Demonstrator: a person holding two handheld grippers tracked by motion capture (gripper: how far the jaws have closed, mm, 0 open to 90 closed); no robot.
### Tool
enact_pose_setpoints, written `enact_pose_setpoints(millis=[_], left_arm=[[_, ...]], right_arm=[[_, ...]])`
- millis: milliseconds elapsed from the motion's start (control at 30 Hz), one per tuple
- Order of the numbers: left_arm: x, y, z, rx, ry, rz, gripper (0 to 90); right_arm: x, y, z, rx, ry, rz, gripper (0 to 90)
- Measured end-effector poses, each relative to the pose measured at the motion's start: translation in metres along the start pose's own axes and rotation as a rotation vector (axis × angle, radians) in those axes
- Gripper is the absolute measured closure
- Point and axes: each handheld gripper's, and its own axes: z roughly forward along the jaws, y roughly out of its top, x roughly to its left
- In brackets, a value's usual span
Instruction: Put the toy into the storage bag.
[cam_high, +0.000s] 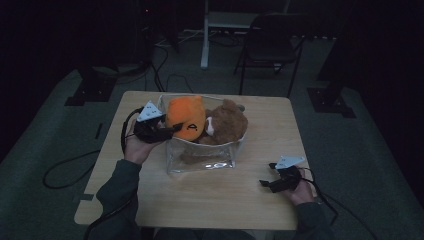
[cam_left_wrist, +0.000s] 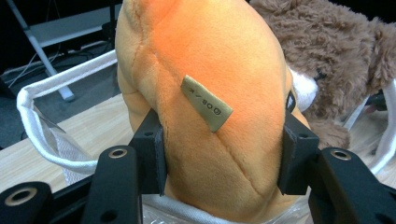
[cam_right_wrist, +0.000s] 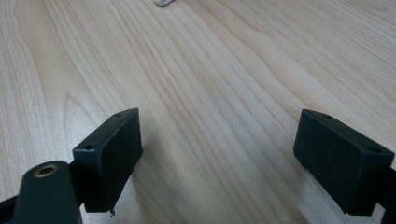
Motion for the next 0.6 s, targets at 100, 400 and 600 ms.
enact_pose_setpoints(millis=[100, 400, 600], left_arm=[[-0.0004, -0.0010, 0.0006, 0.008, 0.002, 0.006, 46.7], [-0.0027, -0.0024, 0.0035, 0.038, 0.009, 0.025, 45.4], [-0.0035, -0.0036, 0.0049, 0.043, 0.002, 0.031, 44.6]], right_arm=[[0.0000, 0.0000, 0.0000, 0.000, 0.000, 0.000, 14.6], [0.0000, 0.0000, 0.0000, 0.000, 0.000, 0.000, 14.6], [0.0000, 0.0000, 0.0000, 0.000, 0.000, 0.000, 14.6]])
